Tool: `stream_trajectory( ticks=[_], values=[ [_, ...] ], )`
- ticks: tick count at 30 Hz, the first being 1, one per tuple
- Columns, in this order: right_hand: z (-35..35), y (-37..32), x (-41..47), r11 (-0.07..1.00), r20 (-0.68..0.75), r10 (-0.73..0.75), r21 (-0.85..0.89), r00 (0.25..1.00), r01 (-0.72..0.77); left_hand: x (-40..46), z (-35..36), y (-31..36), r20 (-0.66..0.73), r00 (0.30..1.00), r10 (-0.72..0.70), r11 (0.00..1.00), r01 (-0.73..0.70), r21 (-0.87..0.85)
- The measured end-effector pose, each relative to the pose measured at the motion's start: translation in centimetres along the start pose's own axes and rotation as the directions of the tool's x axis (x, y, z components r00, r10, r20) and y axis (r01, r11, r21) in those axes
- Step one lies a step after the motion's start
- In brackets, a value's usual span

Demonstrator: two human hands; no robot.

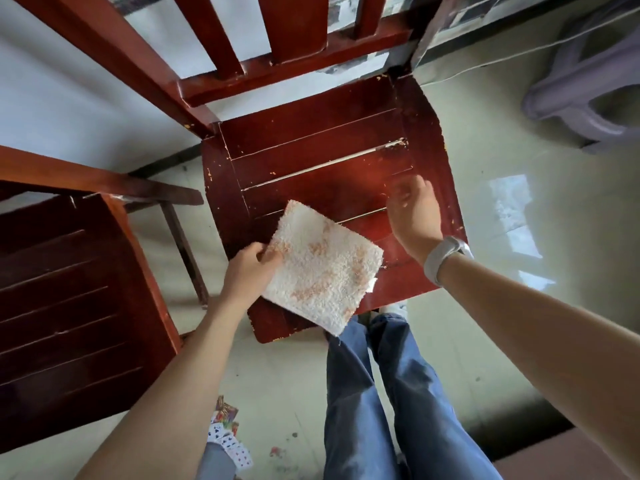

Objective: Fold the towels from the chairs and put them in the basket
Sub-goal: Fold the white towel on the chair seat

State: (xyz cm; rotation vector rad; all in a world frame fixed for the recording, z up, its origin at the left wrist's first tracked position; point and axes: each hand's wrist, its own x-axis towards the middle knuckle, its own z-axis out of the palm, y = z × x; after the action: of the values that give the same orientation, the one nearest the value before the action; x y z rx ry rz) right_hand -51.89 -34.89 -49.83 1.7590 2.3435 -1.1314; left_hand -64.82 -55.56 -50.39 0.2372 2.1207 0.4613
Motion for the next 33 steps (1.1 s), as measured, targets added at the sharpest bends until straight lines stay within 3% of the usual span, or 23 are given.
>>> stream_trajectory(
  ticks=[3,7,11,13,17,20,25,30,33],
  values=[
    [0.1,1.5,-1.6,0.996,0.064,0.051,-0.072,0.997,-0.046,-1.0,1.3,-0.1,-0.112,0.994,-0.005,1.000,0.004,-0.014],
    [1.8,3.2,-6.5,0.959,0.299,0.282,-0.049,0.911,-0.281,-0.8,1.6,0.5,-0.083,0.994,0.064,0.994,-0.071,-0.086],
    [3.4,2.9,-8.8,0.764,0.390,0.463,0.281,0.796,-0.581,0.4,0.9,0.7,0.030,0.999,0.022,0.986,-0.017,-0.169],
    [3.7,2.5,-9.1,0.666,0.432,0.471,0.398,0.769,-0.631,0.7,0.2,0.8,0.107,0.994,0.006,0.980,0.016,-0.198],
    [3.5,1.8,-8.8,0.527,0.534,0.468,0.471,0.704,-0.708,-0.1,-0.7,1.4,0.215,0.976,0.029,0.940,0.047,-0.339],
    [2.1,1.7,-8.3,0.558,0.564,0.409,0.467,0.717,-0.686,-1.5,-1.2,2.0,0.212,0.977,0.009,0.852,0.103,-0.513],
    [-4.1,1.6,-8.2,0.745,0.463,0.245,0.472,0.852,-0.471,-5.3,-1.2,5.4,0.166,0.985,0.039,0.778,0.074,-0.624],
    [-12.8,2.4,-9.0,0.738,0.355,0.143,0.584,0.924,-0.338,-10.5,-0.1,12.4,0.009,0.970,0.242,0.886,-0.218,-0.410],
    [-18.3,3.7,-9.9,0.699,0.300,0.129,0.649,0.945,-0.301,-13.6,1.0,17.5,0.013,0.944,0.329,0.904,-0.311,-0.293]
  ],
)
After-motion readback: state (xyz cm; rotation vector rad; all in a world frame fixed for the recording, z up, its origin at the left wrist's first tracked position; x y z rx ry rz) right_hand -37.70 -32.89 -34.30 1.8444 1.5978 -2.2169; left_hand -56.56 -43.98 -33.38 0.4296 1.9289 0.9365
